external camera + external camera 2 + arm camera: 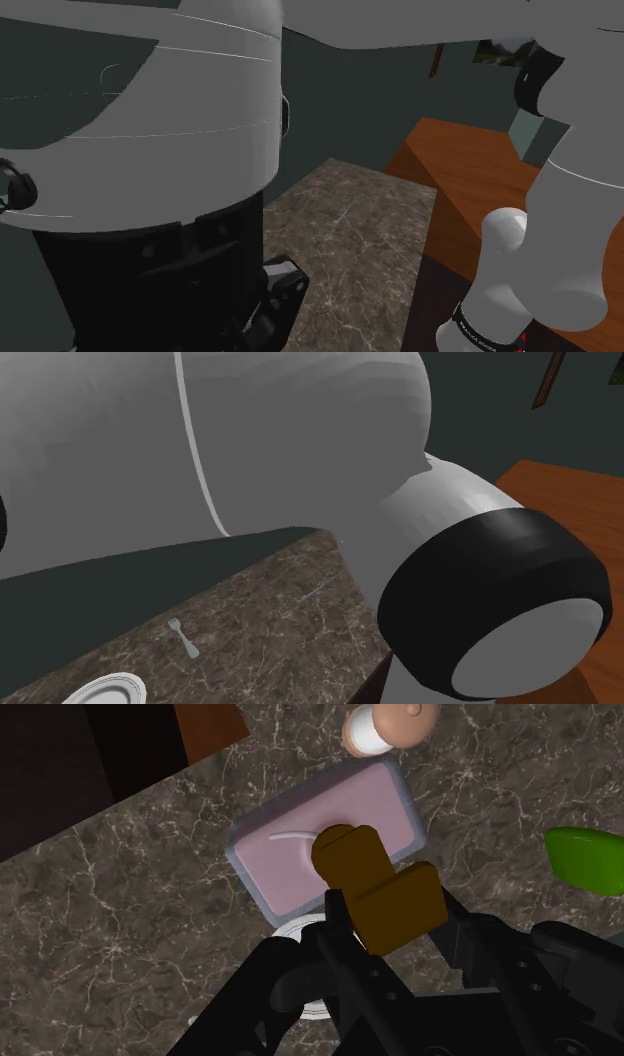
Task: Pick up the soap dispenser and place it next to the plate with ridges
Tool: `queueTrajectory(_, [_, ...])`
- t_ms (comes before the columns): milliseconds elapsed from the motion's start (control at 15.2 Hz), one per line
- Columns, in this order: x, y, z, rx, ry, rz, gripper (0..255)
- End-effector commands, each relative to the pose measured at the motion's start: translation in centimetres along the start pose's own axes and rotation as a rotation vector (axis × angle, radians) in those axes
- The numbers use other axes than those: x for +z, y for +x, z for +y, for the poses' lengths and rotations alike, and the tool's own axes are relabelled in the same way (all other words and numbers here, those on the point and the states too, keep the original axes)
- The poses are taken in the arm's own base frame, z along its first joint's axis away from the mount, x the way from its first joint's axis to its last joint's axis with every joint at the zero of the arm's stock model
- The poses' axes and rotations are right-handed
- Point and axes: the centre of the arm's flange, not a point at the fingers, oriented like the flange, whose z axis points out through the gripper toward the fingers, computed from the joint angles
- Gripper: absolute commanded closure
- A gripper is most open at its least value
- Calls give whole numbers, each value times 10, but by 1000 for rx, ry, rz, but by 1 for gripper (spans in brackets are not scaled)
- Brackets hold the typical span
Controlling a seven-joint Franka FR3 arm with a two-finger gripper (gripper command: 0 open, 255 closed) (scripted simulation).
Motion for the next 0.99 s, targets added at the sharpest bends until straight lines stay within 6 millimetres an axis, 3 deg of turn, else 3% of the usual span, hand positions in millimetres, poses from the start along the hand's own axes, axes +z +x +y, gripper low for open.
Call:
queueTrajectory(0, [10,1,1,0,1,0,255])
queueTrajectory(924, [83,7,6,0,1,0,255])
